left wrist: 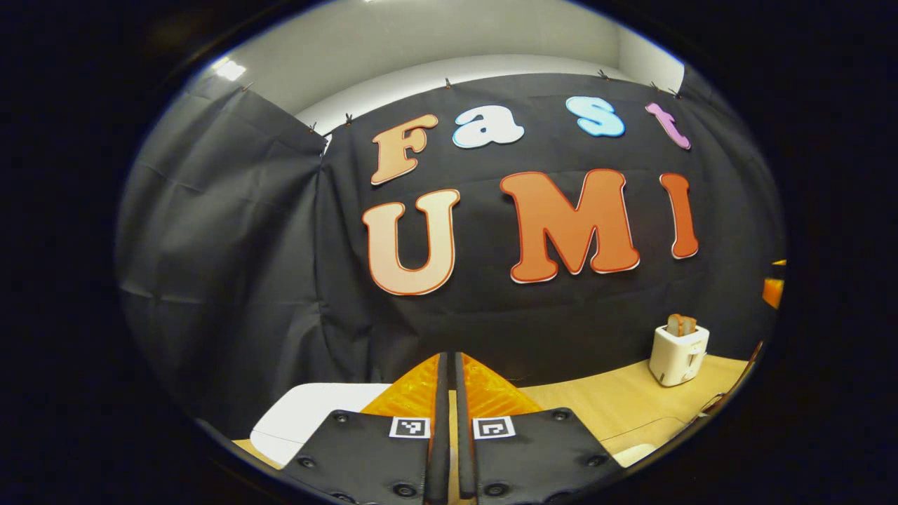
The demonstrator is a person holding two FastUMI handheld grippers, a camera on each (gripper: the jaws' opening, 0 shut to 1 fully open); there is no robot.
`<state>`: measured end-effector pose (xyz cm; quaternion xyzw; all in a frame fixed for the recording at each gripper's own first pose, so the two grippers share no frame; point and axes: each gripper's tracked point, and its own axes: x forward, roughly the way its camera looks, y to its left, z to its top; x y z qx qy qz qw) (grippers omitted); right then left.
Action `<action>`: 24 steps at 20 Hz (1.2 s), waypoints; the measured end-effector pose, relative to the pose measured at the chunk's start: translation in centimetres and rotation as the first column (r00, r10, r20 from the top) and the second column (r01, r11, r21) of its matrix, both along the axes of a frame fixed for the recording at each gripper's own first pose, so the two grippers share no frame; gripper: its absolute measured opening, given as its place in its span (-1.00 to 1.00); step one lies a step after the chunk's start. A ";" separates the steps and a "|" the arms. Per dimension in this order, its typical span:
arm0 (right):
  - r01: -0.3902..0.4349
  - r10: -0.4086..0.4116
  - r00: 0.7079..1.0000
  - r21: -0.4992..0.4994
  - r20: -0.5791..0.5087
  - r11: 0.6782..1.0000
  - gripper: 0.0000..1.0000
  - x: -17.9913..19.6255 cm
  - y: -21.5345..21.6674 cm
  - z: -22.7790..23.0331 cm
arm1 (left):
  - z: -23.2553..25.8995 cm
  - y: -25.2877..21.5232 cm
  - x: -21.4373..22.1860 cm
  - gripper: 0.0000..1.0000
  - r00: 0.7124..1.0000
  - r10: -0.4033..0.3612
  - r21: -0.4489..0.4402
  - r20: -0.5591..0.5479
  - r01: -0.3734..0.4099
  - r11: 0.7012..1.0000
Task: Close the left gripper, press the button to open the rice cooker; take a wooden spoon from the chopstick holder with the right hand, scoop a spoonful of rice and pour it into the rice cooker, then put the wooden spoon back into the chopstick holder.
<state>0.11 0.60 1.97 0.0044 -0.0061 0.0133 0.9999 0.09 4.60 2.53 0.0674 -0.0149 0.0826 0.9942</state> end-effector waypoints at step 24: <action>0.028 -0.031 0.997 -0.053 -0.072 0.998 0.67 -0.1 -1.7 -3.7 | -11.4 11.8 -0.7 -0.92 0.859 0.059 -0.237 -0.509 -0.205 0.950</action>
